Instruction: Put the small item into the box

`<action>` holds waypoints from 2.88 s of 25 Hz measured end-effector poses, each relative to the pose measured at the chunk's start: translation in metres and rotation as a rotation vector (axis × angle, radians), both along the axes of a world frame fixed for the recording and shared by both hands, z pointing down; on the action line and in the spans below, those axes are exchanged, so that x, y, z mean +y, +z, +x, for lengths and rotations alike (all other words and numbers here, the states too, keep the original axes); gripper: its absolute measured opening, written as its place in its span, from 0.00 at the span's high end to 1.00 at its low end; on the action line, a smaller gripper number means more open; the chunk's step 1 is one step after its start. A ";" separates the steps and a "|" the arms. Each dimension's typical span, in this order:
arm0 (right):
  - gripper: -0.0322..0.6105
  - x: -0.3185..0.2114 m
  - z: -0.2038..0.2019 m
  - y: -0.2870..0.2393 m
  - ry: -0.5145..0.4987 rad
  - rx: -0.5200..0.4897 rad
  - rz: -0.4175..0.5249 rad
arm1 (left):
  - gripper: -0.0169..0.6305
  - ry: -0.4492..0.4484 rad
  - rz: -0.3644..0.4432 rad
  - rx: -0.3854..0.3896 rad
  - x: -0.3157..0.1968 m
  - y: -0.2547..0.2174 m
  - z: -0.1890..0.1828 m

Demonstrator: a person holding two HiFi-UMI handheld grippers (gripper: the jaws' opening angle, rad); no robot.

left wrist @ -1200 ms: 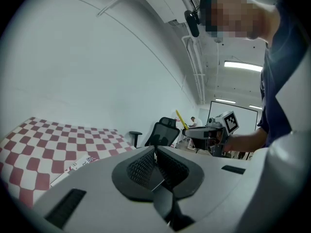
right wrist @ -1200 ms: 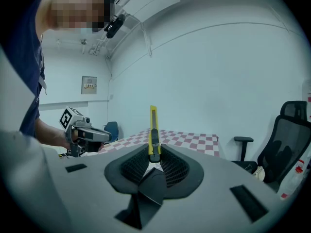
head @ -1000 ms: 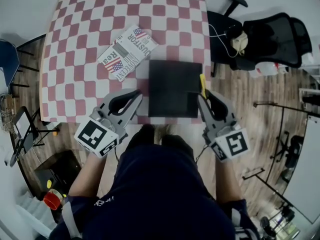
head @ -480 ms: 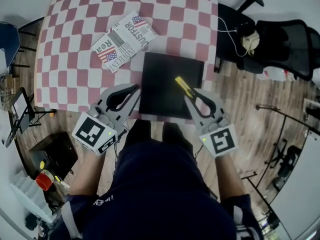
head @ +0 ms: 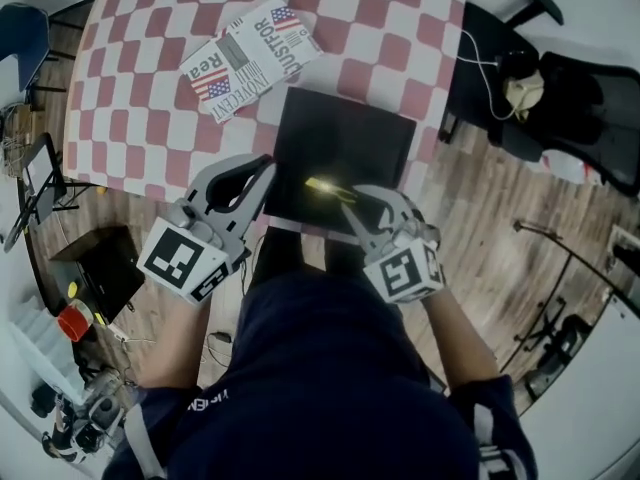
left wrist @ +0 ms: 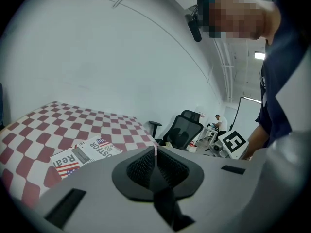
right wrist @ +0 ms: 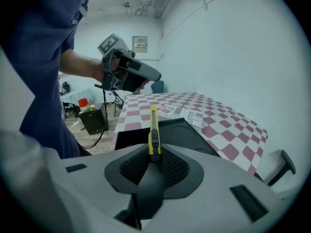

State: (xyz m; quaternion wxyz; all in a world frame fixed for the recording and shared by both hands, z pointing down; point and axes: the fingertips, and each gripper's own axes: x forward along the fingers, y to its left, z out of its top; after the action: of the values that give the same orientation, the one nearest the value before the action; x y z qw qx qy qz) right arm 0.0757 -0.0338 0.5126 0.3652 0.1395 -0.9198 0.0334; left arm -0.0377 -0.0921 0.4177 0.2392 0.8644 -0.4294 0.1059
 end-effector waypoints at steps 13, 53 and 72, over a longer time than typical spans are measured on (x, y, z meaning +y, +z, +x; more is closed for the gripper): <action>0.82 0.028 0.003 0.095 -0.127 0.343 -0.113 | 0.91 -0.041 -0.035 0.020 0.014 0.014 -0.010; 0.87 -0.037 0.027 -0.003 0.153 0.224 0.086 | 0.91 0.074 0.073 0.015 0.023 -0.027 -0.007; 0.89 -0.077 0.052 -0.162 0.438 -0.379 0.037 | 0.91 0.160 0.179 -0.051 0.006 -0.086 0.025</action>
State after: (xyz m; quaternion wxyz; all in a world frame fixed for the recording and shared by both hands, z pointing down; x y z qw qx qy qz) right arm 0.1281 -0.1110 0.3502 0.1682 0.3326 -0.9201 0.1203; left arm -0.0128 -0.0866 0.3320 0.1411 0.9108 -0.3727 0.1077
